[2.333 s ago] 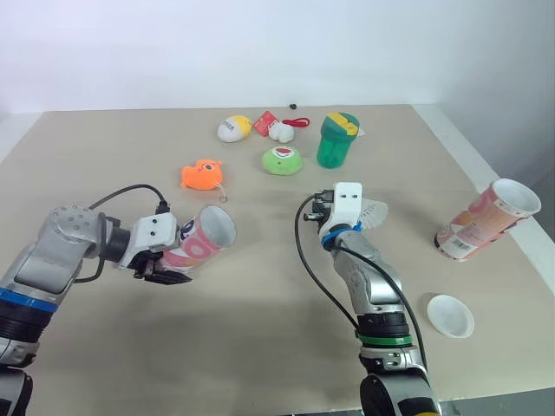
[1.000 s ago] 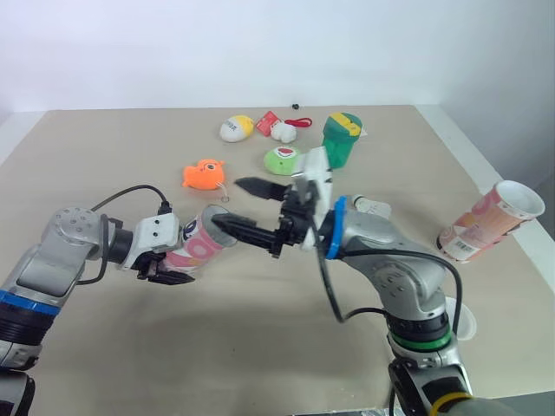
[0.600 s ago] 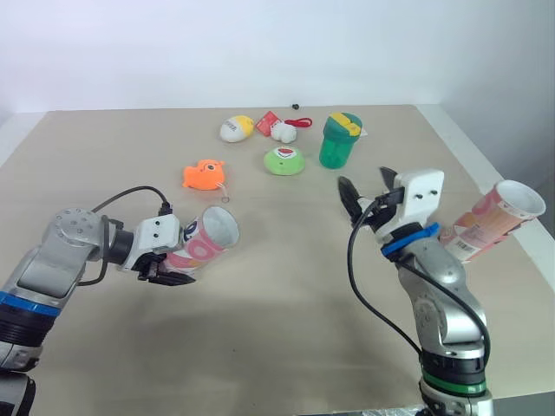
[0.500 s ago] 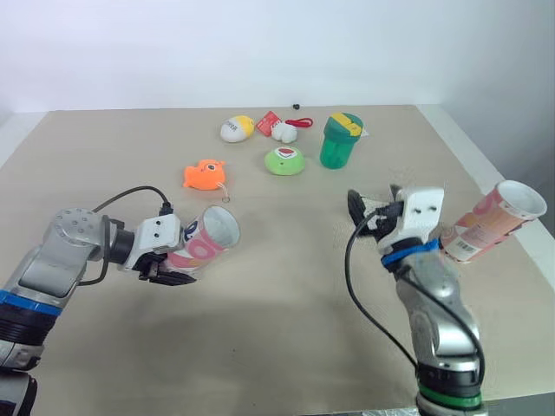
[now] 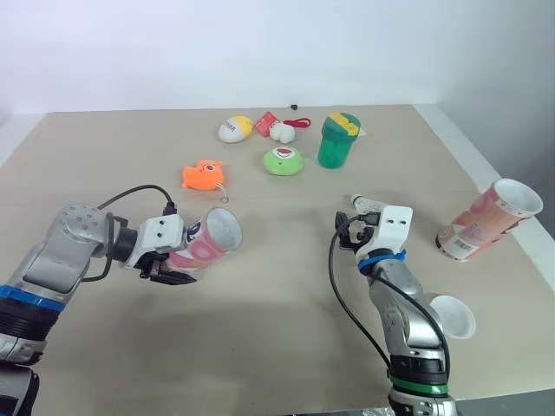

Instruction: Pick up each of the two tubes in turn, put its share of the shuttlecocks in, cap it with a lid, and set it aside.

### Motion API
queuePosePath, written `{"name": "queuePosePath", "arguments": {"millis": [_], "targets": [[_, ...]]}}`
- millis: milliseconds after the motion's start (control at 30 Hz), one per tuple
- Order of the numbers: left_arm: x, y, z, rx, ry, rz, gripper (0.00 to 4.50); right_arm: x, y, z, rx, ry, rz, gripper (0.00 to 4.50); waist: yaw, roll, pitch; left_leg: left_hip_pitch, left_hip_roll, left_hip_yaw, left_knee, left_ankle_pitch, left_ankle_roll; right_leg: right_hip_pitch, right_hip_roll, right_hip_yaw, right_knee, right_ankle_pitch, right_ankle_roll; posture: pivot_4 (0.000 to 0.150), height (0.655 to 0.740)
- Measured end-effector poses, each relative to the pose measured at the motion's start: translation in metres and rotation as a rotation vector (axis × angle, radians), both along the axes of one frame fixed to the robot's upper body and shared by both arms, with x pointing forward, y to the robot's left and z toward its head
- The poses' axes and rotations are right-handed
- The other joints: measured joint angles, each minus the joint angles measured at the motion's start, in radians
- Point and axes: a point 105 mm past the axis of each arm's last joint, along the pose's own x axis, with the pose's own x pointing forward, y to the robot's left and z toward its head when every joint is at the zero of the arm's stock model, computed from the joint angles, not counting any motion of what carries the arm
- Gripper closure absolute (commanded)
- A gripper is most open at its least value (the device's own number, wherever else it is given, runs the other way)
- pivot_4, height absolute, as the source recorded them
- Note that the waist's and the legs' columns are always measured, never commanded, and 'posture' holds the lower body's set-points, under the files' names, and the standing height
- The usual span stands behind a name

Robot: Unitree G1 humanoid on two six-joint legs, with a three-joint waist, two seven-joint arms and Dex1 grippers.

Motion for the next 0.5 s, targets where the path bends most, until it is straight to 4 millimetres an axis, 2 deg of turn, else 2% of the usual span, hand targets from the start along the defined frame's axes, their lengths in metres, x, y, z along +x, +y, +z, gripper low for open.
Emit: {"name": "queuePosePath", "arguments": {"millis": [33,133,200,267,300,333,367,400,433,500], "targets": [[-0.001,0.001,0.001,0.007,0.002,-0.001,1.51,0.003,0.001,0.001,0.002,0.000,0.002,0.53,-0.002,0.000,0.000,0.000,0.000,0.000,-0.001,0.000,0.000,-0.001,0.000,0.000,0.000,0.000,0.000,0.150,0.7400],[-0.003,0.003,0.002,0.029,0.014,-0.003,1.51,0.009,0.000,-0.004,0.008,0.011,-0.002,1.08,-0.004,0.000,0.000,0.000,0.001,0.000,-0.003,0.000,0.000,-0.002,0.001,0.000,0.000,-0.001,-0.002,0.150,0.7400],[-0.004,0.003,0.002,0.033,0.017,0.000,1.51,0.012,-0.002,-0.005,0.012,0.010,-0.009,1.89,-0.006,0.000,0.000,0.000,0.001,0.000,-0.003,0.000,0.000,-0.002,0.001,0.000,0.000,-0.001,-0.002,0.150,0.7400],[-0.004,0.003,0.002,0.033,0.018,0.001,1.51,0.014,-0.004,-0.006,0.014,0.012,-0.015,2.35,-0.007,0.000,0.000,0.000,0.001,0.000,-0.003,0.000,0.000,-0.002,0.001,0.000,0.000,-0.001,-0.002,0.150,0.7400],[-0.004,0.004,0.002,0.034,0.018,0.001,1.51,0.015,-0.004,-0.007,0.015,0.013,-0.017,2.82,-0.007,0.000,0.000,0.000,0.001,0.000,-0.003,0.000,0.000,-0.002,0.001,0.000,0.000,-0.001,-0.002,0.150,0.7400],[-0.004,0.004,0.002,0.034,0.019,0.001,1.51,0.016,-0.005,-0.009,0.016,0.019,-0.018,3.06,-0.008,0.000,0.000,0.000,0.001,0.000,-0.003,0.000,0.000,-0.002,0.001,0.000,0.000,-0.001,-0.002,0.150,0.7400],[-0.004,0.004,0.002,0.034,0.019,0.002,1.51,0.017,-0.005,-0.011,0.017,0.022,-0.019,3.55,-0.008,0.000,0.000,0.000,0.001,0.000,-0.003,0.000,0.000,-0.002,0.002,0.000,0.000,-0.001,-0.002,0.150,0.7400],[-0.004,0.004,0.002,0.034,0.019,0.002,1.51,0.017,-0.005,-0.011,0.017,0.020,-0.019,3.81,-0.008,0.000,0.000,0.000,0.001,0.000,-0.003,0.000,0.000,-0.002,0.001,0.000,0.000,-0.001,-0.002,0.150,0.7400],[-0.004,0.004,0.002,0.033,0.020,0.003,1.51,0.017,-0.005,-0.010,0.016,0.017,-0.018,4.42,-0.008,0.000,0.000,0.000,0.001,0.000,-0.003,0.000,0.000,-0.002,0.001,0.000,0.000,-0.001,-0.002,0.150,0.7400],[-0.004,0.004,0.002,0.032,0.024,0.009,1.51,0.017,-0.006,-0.009,0.006,0.009,-0.006,4.47,-0.008,0.000,0.000,0.000,0.001,0.000,-0.003,0.000,0.000,-0.002,0.001,0.001,0.000,-0.001,-0.002,0.150,0.7400]]}}
